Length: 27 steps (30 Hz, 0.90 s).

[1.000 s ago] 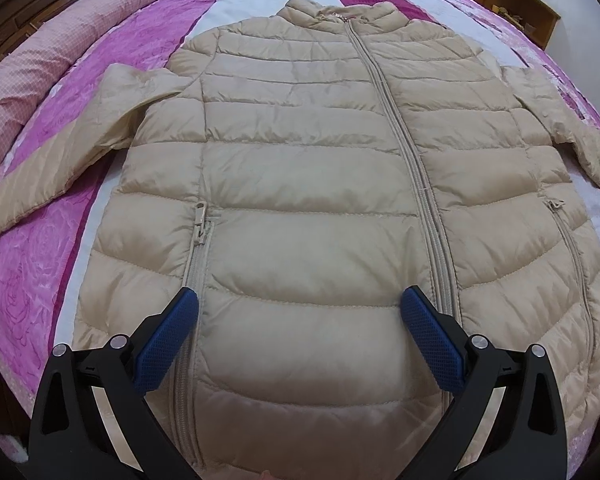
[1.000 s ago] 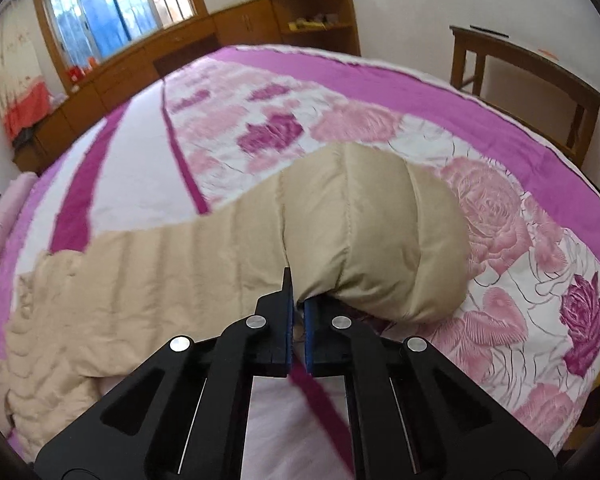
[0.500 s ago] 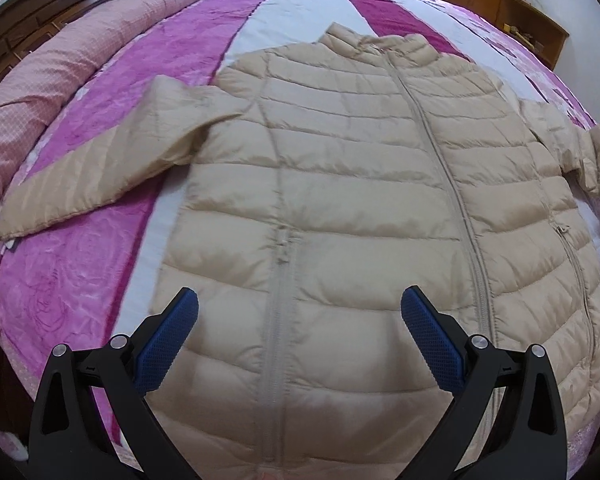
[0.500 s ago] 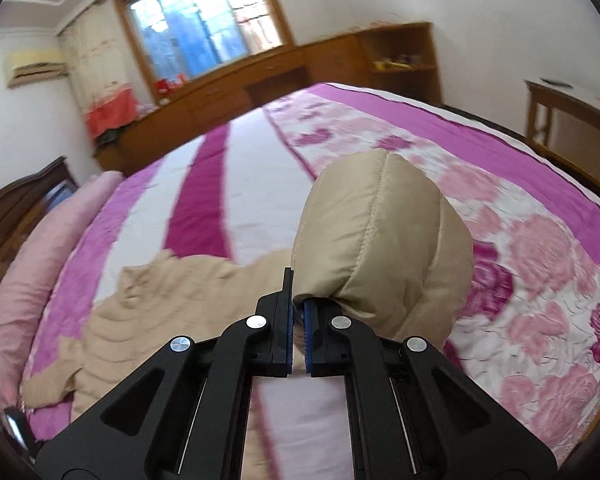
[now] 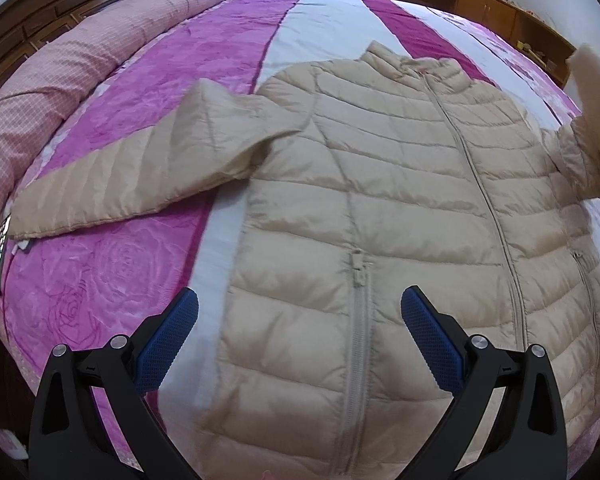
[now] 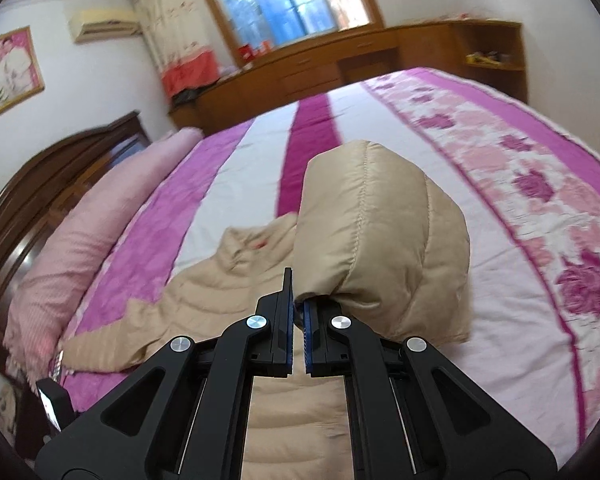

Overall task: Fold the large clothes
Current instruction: 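Lift the sleeve with the right gripper, fold it across the jacket body, release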

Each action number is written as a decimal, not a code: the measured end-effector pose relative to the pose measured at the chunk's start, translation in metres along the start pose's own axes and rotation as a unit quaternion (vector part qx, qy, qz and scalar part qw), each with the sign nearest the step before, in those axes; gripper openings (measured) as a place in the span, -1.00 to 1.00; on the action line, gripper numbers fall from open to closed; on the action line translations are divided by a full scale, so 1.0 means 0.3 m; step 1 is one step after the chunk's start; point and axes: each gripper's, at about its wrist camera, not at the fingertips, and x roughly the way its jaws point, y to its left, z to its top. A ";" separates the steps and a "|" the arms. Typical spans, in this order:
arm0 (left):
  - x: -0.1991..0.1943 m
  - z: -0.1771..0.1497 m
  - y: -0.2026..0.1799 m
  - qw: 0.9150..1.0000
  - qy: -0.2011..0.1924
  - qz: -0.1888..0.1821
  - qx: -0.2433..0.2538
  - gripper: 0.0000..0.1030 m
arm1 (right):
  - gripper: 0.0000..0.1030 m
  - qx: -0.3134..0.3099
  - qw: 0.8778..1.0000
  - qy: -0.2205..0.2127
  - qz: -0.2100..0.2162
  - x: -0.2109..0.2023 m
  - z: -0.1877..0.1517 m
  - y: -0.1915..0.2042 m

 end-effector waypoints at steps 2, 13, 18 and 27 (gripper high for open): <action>-0.001 0.003 0.018 1.000 -0.002 0.002 -0.004 0.90 | -0.91 -0.005 1.000 0.013 0.009 0.049 -0.022 0.045; 0.024 -0.004 0.119 0.999 0.003 0.008 -0.031 0.90 | -0.91 -0.033 0.993 0.105 0.032 0.369 -0.185 0.249; 0.030 -0.005 0.144 0.999 0.003 0.010 -0.034 0.90 | -0.91 -0.047 0.988 0.144 0.029 0.500 -0.275 0.298; 0.025 0.008 0.133 1.000 -0.001 0.005 -0.029 0.90 | -0.35 -0.038 0.983 0.174 0.053 0.553 -0.332 0.306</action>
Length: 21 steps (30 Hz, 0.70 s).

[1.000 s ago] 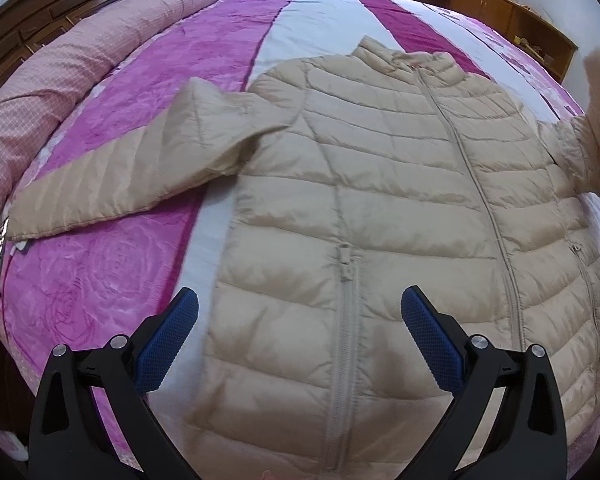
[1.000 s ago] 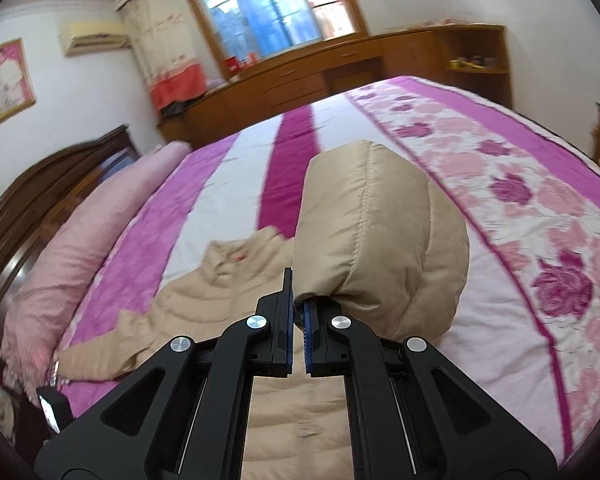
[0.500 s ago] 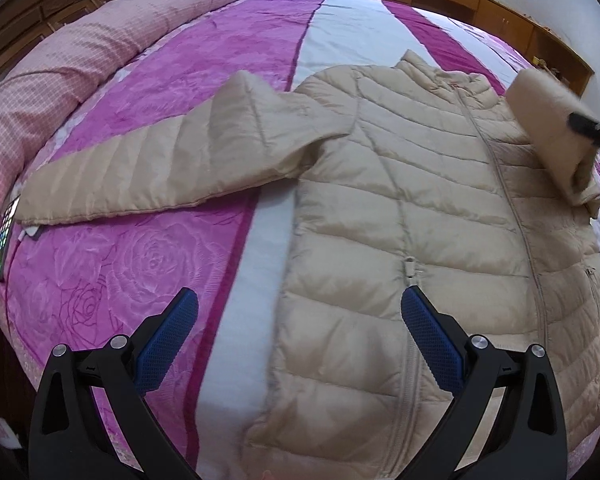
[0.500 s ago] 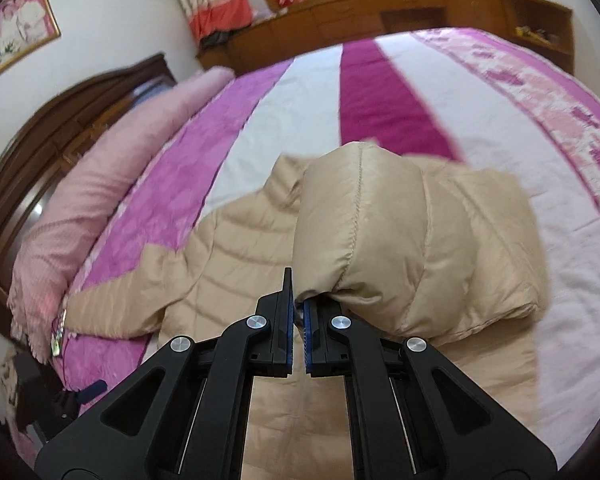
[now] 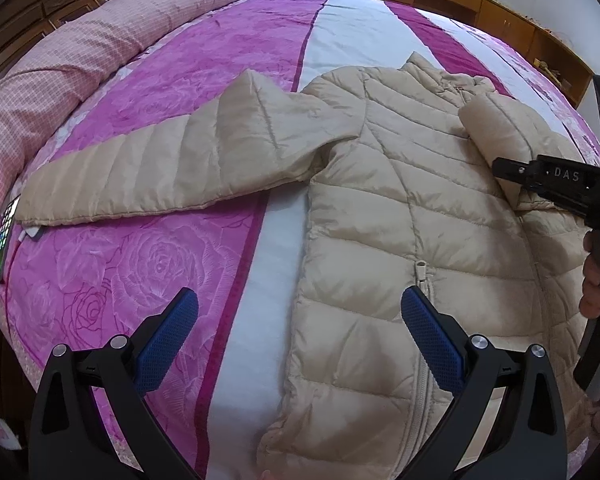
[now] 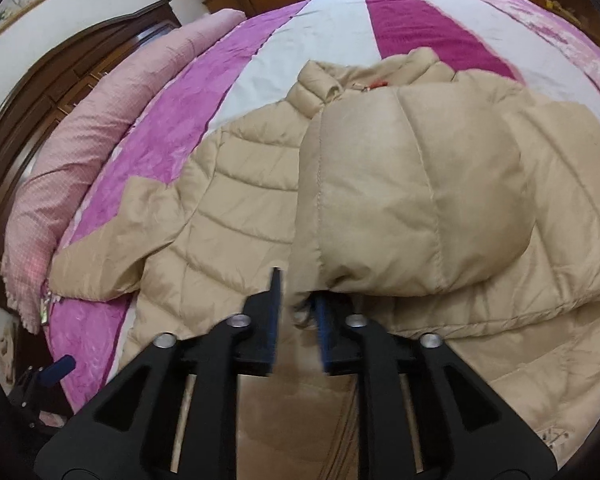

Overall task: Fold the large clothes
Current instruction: 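Lift the sleeve with the right gripper, fold it across the jacket body, release, then withdraw the open right gripper from the folded sleeve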

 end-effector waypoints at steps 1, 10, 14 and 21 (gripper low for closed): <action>-0.003 0.002 -0.009 1.000 -0.001 -0.002 0.003 0.90 | -0.20 -0.002 1.000 -0.002 0.003 -0.011 0.002 0.007; -0.027 0.040 -0.137 0.999 -0.011 -0.030 0.036 0.90 | 0.24 -0.037 0.998 -0.034 -0.026 -0.254 -0.031 -0.038; -0.043 0.071 -0.221 0.997 -0.019 -0.046 0.054 0.90 | 0.25 -0.024 0.997 -0.040 -0.054 -0.332 -0.041 -0.129; -0.061 0.142 -0.413 0.992 -0.036 -0.070 0.102 0.90 | 0.27 0.025 0.993 -0.058 -0.102 -0.436 -0.058 -0.334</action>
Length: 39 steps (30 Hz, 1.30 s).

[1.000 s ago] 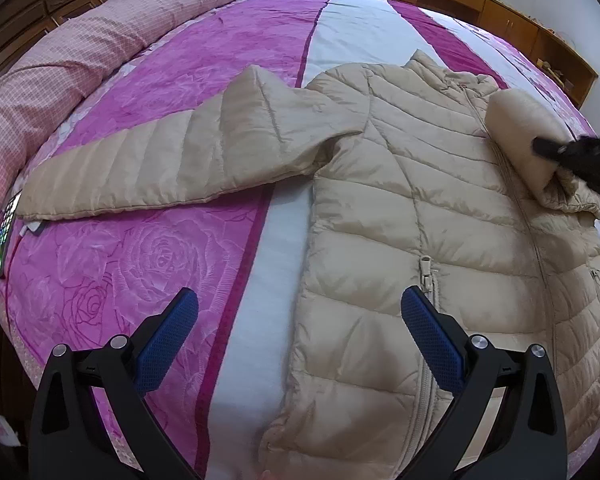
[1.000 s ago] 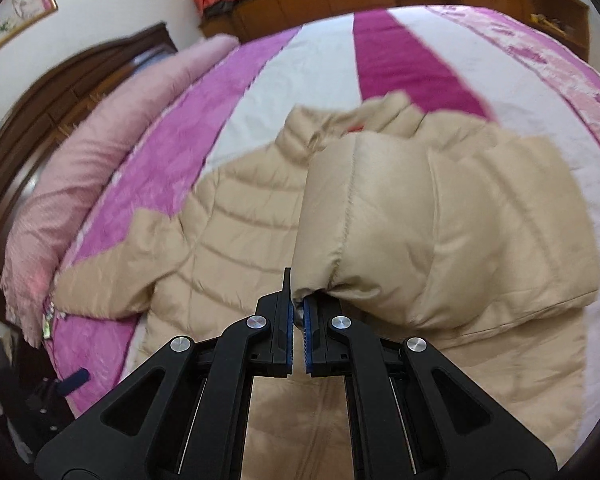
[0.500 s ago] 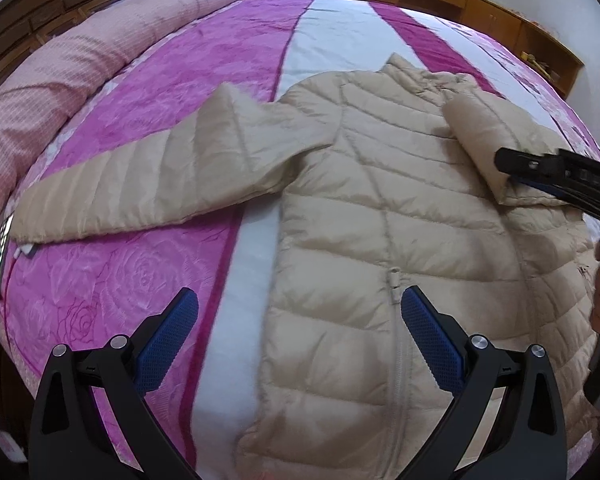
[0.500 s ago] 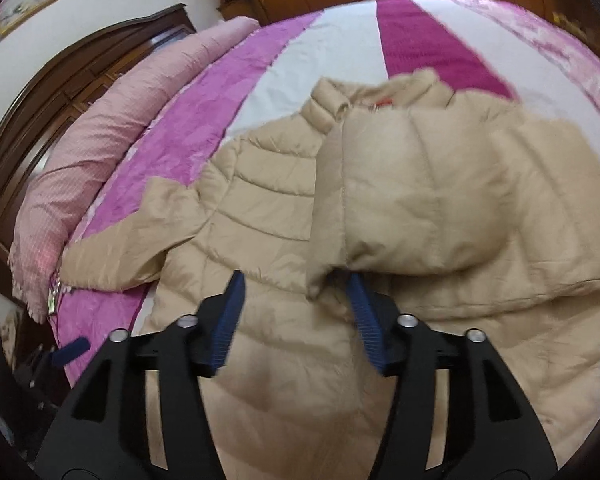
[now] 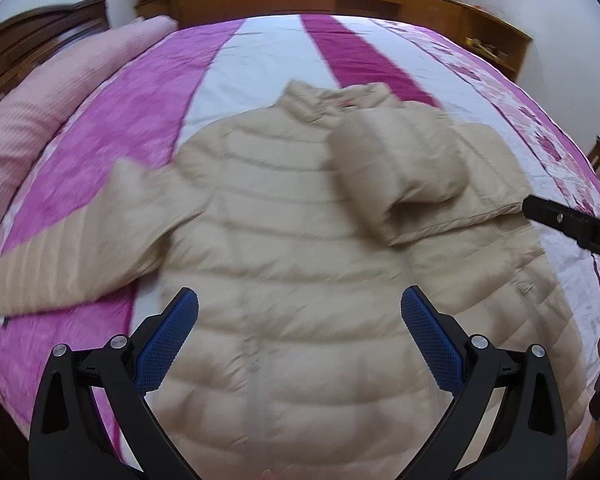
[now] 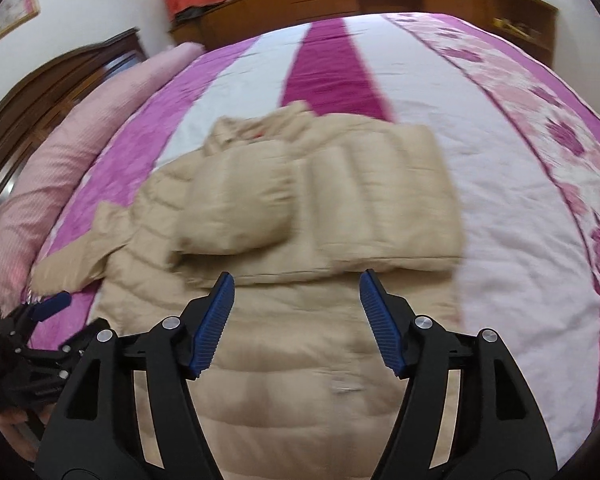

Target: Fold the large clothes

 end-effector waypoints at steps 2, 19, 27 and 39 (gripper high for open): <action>0.013 0.033 -0.050 1.000 -0.002 -0.010 0.009 0.90 | 0.27 0.011 1.000 -0.003 -0.012 -0.010 -0.002 -0.053; 0.230 0.219 -0.454 0.995 -0.028 -0.035 0.092 0.89 | 0.27 0.070 0.997 -0.007 -0.038 -0.013 -0.058 -0.307; 0.312 0.218 -0.474 0.995 -0.021 -0.008 0.098 -0.22 | 0.27 0.080 0.996 -0.008 -0.034 -0.001 -0.068 -0.327; 0.123 0.309 -0.099 0.996 -0.070 -0.054 -0.007 -0.59 | 0.27 0.073 0.996 -0.019 -0.035 0.048 -0.007 -0.289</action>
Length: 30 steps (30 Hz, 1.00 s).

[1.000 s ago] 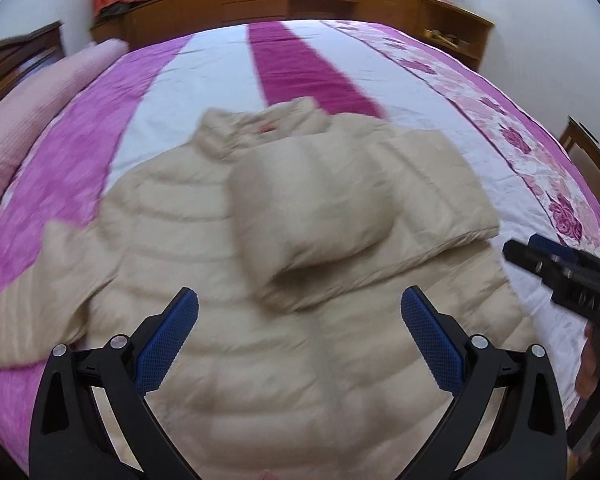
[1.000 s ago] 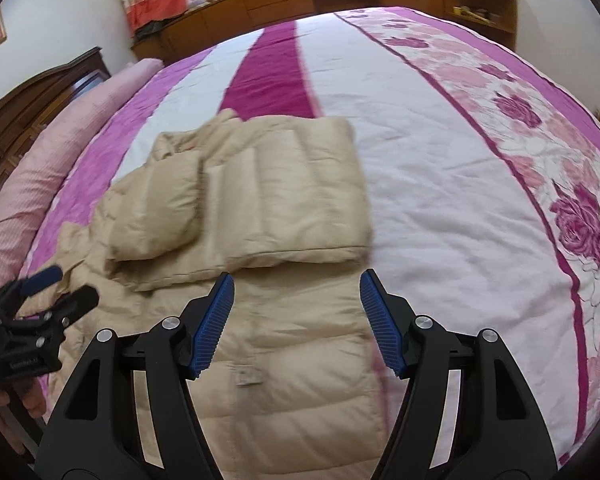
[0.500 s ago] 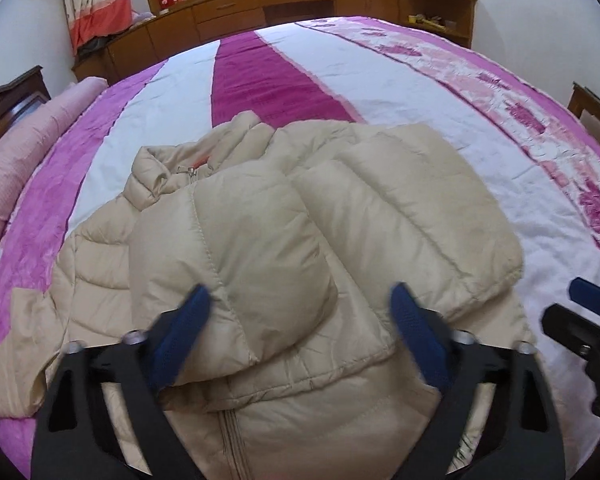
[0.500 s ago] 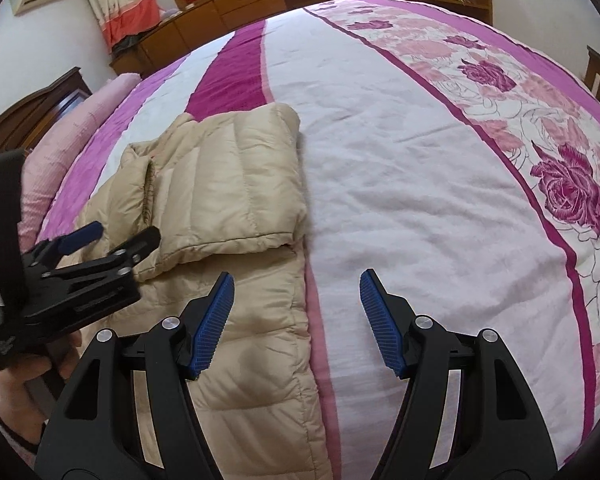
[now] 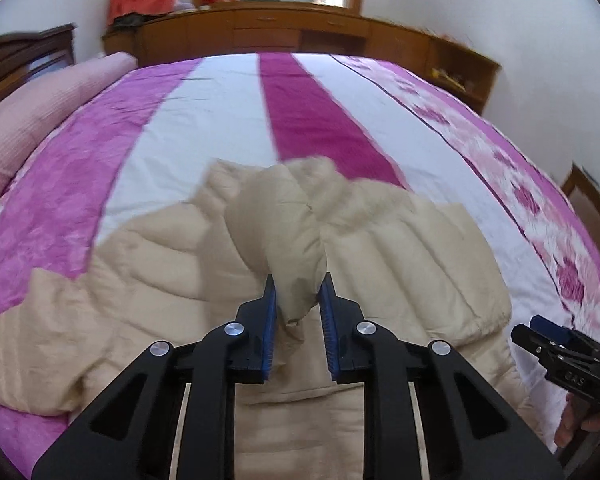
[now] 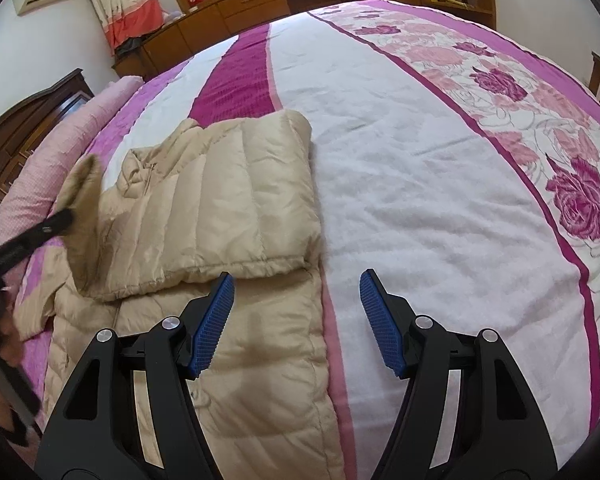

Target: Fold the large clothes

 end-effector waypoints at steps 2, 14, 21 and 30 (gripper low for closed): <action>-0.013 0.005 0.080 1.000 -0.002 0.004 -0.017 -0.59 | 0.27 0.001 1.000 -0.002 -0.001 0.019 0.015 0.007; 0.128 -0.150 0.364 0.993 0.062 0.033 -0.096 -0.52 | -0.54 -0.020 0.997 0.001 -0.073 0.154 0.071 0.037; 0.163 -0.196 0.438 0.990 0.068 0.043 -0.118 -0.04 | -0.49 -0.013 0.997 0.009 -0.080 0.175 0.058 0.021; -0.025 -0.213 0.462 0.992 0.048 0.046 -0.110 0.45 | -0.03 -0.001 0.999 -0.005 -0.052 0.029 0.039 0.043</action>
